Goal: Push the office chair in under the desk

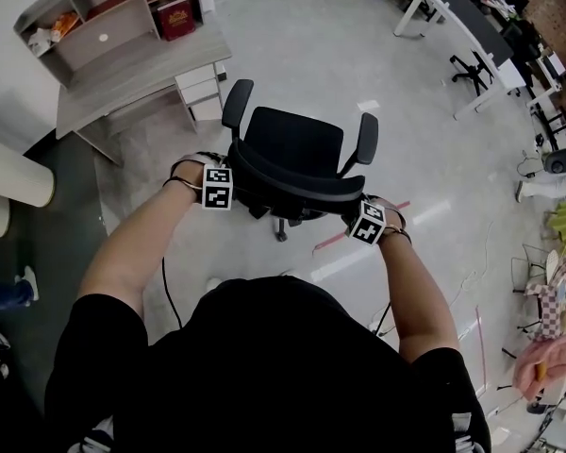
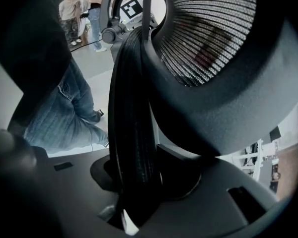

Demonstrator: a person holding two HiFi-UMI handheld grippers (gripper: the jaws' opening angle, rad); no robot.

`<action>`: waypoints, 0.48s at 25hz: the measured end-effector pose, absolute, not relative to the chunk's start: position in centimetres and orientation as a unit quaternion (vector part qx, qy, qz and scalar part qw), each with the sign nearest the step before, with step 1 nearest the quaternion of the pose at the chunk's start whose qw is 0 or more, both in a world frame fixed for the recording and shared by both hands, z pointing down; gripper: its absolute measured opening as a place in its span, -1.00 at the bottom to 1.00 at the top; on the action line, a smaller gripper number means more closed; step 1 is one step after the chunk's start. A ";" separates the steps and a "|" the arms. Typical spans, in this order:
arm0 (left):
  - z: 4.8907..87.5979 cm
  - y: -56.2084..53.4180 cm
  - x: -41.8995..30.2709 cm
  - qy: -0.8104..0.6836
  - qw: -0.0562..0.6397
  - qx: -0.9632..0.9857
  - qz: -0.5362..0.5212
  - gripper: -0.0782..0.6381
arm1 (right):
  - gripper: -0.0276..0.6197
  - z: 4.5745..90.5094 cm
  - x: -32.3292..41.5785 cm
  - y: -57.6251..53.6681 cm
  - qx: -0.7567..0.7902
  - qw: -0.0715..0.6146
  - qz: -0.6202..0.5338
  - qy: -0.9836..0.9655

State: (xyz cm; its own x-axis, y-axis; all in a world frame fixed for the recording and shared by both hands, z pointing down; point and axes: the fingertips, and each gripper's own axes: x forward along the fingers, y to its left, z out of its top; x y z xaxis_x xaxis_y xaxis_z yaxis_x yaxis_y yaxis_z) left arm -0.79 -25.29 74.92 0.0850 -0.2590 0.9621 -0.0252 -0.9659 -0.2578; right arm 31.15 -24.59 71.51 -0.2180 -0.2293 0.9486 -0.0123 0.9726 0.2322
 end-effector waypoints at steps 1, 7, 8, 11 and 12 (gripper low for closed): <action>74.9 -24.7 -1.6 0.102 0.083 -0.731 -0.670 -0.19 | -0.48 71.5 30.3 -24.4 0.072 0.620 -0.091 -0.776; 74.9 -21.0 -6.8 0.129 0.053 -0.725 -0.674 -0.19 | -0.48 71.4 25.1 -23.4 0.038 0.615 -0.115 -0.779; 74.9 -20.4 -7.9 0.135 0.048 -0.725 -0.674 -0.19 | -0.48 71.4 24.0 -23.3 0.032 0.614 -0.121 -0.780; 74.9 -18.2 -10.9 0.153 0.031 -0.722 -0.674 -0.19 | -0.48 71.5 20.7 -22.6 0.015 0.609 -0.136 -0.782; 74.9 -17.3 -11.9 0.158 0.026 -0.720 -0.675 -0.19 | -0.48 71.5 19.6 -22.2 0.009 0.607 -0.140 -0.782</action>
State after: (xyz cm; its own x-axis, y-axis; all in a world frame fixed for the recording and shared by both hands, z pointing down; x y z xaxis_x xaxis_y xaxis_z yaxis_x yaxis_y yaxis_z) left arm -11.90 -17.32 74.94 0.0390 -0.2629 0.9640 -0.1934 -0.9485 -0.2509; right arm 19.63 -22.23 71.52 -0.2626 -0.1843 0.9471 0.1564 0.9605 0.2302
